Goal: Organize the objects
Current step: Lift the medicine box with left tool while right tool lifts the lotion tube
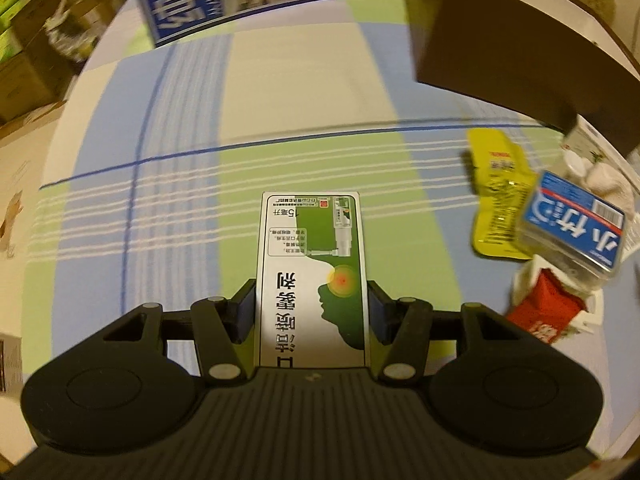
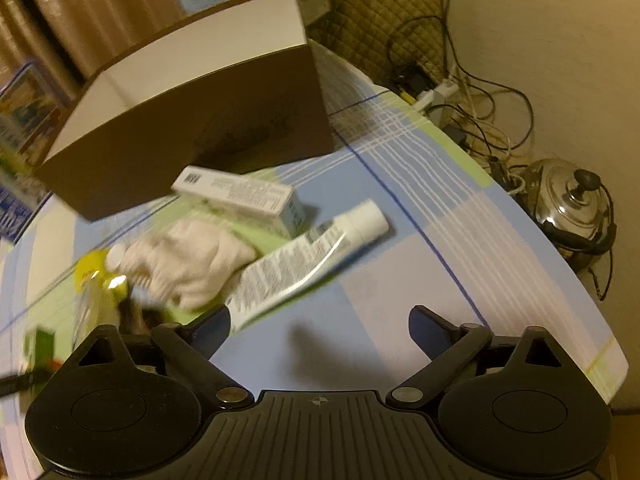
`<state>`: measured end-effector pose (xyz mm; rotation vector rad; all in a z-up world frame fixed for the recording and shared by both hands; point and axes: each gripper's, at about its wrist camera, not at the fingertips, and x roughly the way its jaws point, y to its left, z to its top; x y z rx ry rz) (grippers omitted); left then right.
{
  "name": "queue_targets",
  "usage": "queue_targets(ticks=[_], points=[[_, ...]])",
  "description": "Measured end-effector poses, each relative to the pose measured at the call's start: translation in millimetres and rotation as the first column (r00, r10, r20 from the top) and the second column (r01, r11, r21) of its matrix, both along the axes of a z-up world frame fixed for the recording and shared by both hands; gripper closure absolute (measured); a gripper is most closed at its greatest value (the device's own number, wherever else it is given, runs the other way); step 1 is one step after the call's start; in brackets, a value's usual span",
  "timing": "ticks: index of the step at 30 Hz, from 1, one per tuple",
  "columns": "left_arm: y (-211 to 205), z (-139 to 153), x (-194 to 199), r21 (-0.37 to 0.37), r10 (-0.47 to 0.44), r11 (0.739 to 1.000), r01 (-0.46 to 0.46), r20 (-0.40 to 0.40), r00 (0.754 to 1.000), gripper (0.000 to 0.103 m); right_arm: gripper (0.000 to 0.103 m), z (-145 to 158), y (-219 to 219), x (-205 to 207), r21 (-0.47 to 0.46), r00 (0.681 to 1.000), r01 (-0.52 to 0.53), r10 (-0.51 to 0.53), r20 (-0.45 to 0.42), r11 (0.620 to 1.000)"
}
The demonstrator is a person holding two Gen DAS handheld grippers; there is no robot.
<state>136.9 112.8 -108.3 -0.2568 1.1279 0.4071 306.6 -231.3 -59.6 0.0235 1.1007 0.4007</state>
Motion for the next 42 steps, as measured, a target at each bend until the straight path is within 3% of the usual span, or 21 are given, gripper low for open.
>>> queue_targets(ticks=[9,16,24,29,32,37,42], points=[[9.5,-2.0,-11.2,0.003,0.061,0.998,-0.061,-0.017,0.998,0.052,0.019,-19.8,13.0,37.8,0.02,0.991,0.132,-0.131,-0.034,0.991],[8.5,-3.7,-10.7,0.008,0.069,0.998,-0.069,-0.019,0.997,0.051,0.02,-34.8,29.0,41.3,-0.089,0.985,0.175,-0.174,0.017,0.981],[8.9,-3.4,-9.5,0.01,0.069,0.998,-0.069,-0.02,0.997,0.051,0.026,-38.1,33.8,37.4,-0.168,0.996,0.068,-0.058,0.06,0.983],[8.8,-3.8,-7.9,0.01,0.067,0.998,-0.067,-0.017,0.998,0.051,0.045,-33.4,24.3,31.0,-0.171,0.995,-0.083,0.091,0.038,0.982],[8.2,-3.9,-7.5,0.01,0.065,0.998,-0.065,-0.015,0.998,0.051,0.054,-31.9,13.2,24.6,-0.164,0.982,-0.18,0.186,0.017,0.97],[7.2,-4.2,-6.8,0.011,0.057,0.998,-0.057,-0.016,0.998,0.051,0.058,-36.2,-10.2,9.0,-0.22,0.945,-0.317,0.327,0.01,0.923],[4.8,-4.4,-4.8,0.015,0.05,0.999,-0.05,-0.019,0.999,0.051,0.058,-37.0,-29.6,6.1,-0.181,0.958,-0.273,0.284,0.037,0.945]])
